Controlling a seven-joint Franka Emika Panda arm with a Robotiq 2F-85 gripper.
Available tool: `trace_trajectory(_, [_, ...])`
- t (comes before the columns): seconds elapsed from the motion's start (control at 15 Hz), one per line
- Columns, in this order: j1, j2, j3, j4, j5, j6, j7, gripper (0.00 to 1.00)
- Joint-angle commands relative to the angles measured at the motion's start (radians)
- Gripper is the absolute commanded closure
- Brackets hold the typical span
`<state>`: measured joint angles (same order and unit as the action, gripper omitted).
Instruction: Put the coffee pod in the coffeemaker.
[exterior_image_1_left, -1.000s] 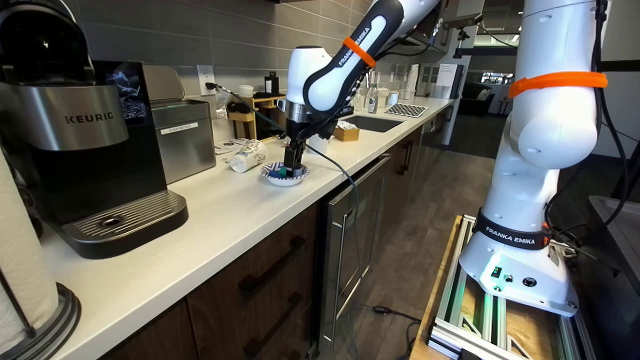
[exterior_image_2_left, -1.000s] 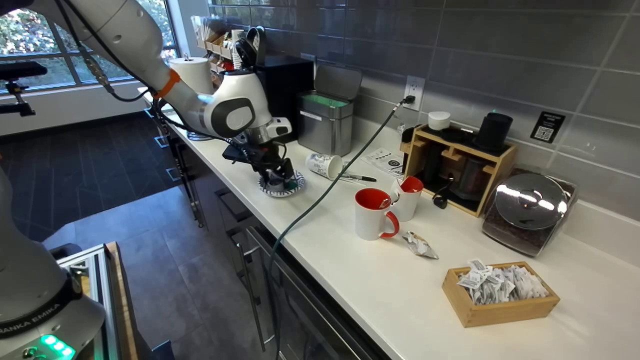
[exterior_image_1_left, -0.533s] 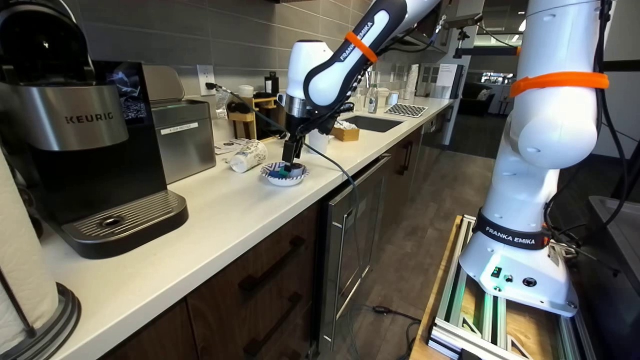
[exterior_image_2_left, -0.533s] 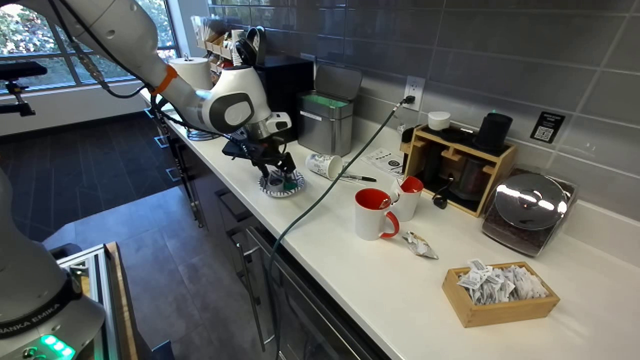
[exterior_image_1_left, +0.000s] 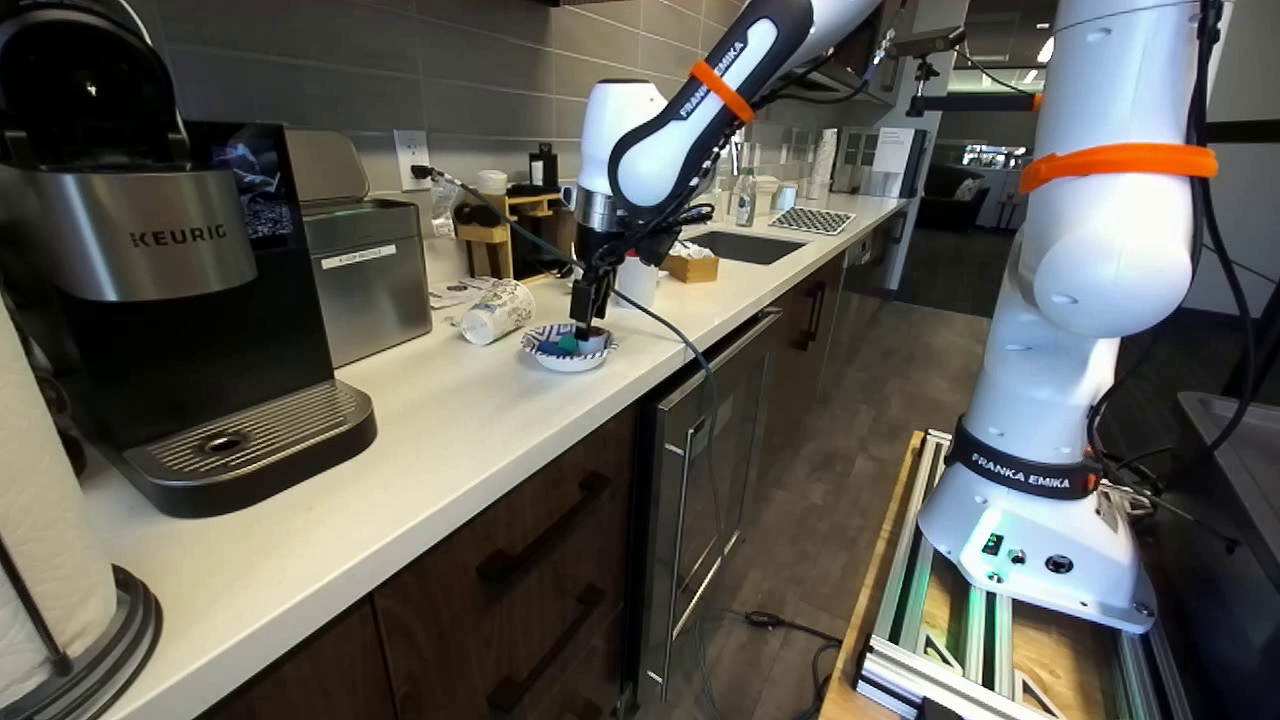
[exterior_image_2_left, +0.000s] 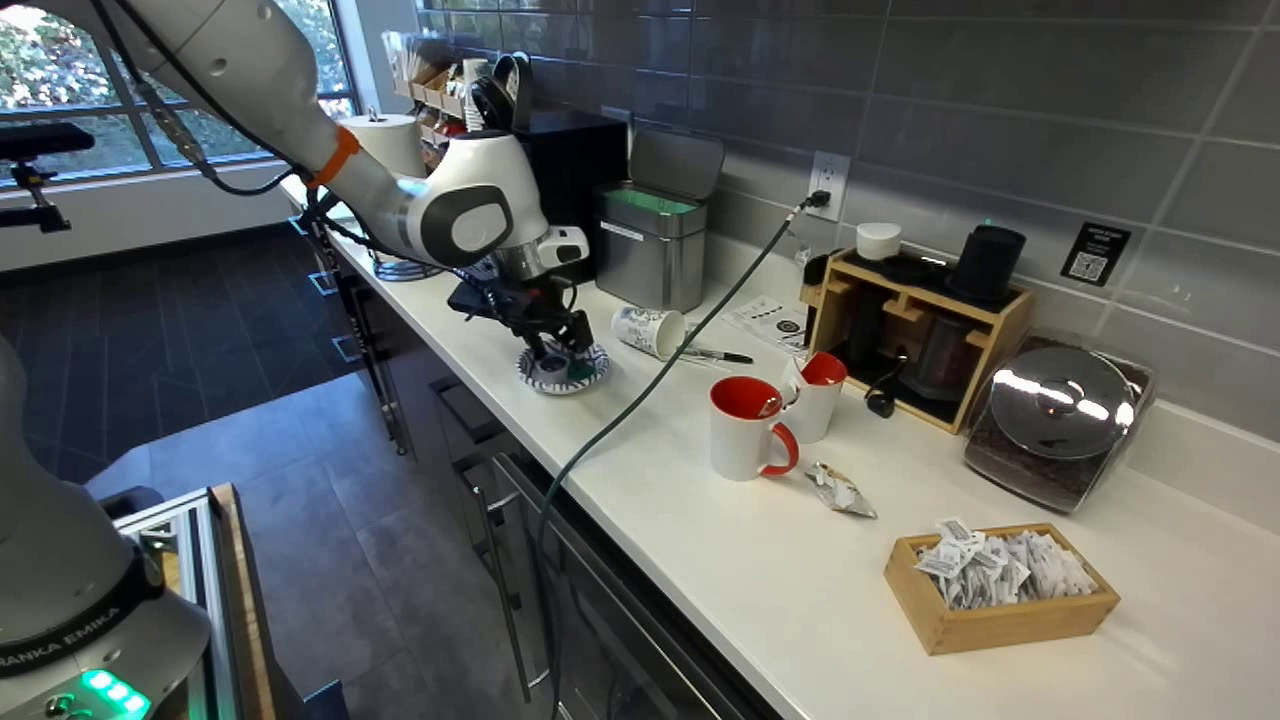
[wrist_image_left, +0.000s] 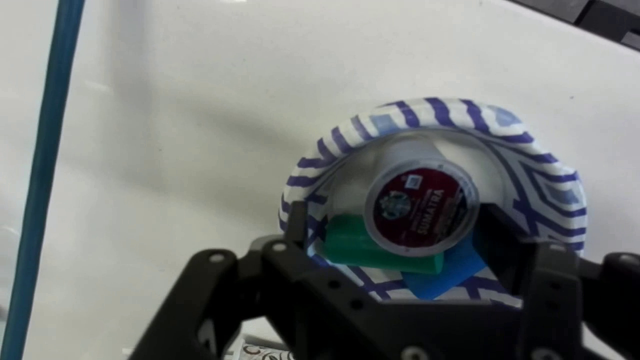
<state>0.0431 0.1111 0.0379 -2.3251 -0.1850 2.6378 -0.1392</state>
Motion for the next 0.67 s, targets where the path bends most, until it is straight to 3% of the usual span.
trace_trajectory(0.0, [-0.008,0.01,0.002,0.022,0.036,-0.044,-0.02,0.19])
trace_trajectory(0.2, [-0.009,0.017,0.004,0.03,0.045,-0.056,-0.022,0.24])
trace_trajectory(0.6, [-0.01,0.027,0.01,0.041,0.072,-0.078,-0.039,0.25])
